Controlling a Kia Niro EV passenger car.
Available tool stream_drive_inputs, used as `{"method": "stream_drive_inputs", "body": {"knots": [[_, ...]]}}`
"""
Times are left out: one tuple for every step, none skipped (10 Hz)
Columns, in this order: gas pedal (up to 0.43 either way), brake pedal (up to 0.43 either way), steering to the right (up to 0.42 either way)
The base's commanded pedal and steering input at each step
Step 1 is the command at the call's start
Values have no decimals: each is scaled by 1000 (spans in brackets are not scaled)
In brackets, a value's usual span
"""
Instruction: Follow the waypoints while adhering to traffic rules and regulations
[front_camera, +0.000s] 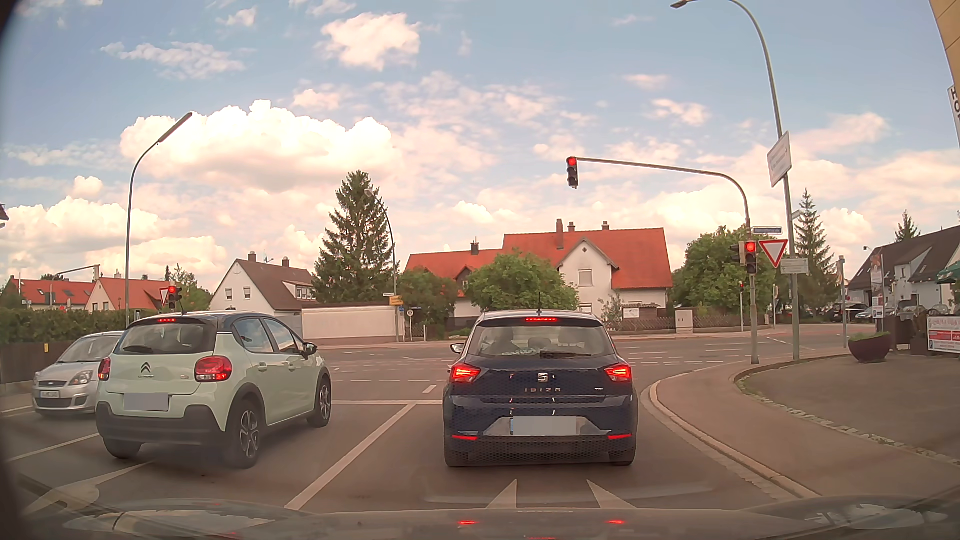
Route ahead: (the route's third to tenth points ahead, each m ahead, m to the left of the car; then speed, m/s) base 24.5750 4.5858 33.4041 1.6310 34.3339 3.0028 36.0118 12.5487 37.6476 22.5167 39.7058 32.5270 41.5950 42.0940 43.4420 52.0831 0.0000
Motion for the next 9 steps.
{"method": "stream_drive_inputs", "body": {"knots": [[0, 482, 21], [0, 530, 26], [0, 567, 28], [0, 567, 28], [0, 549, 28], [0, 518, 28], [0, 500, 28], [0, 488, 28], [0, 482, 28]]}}
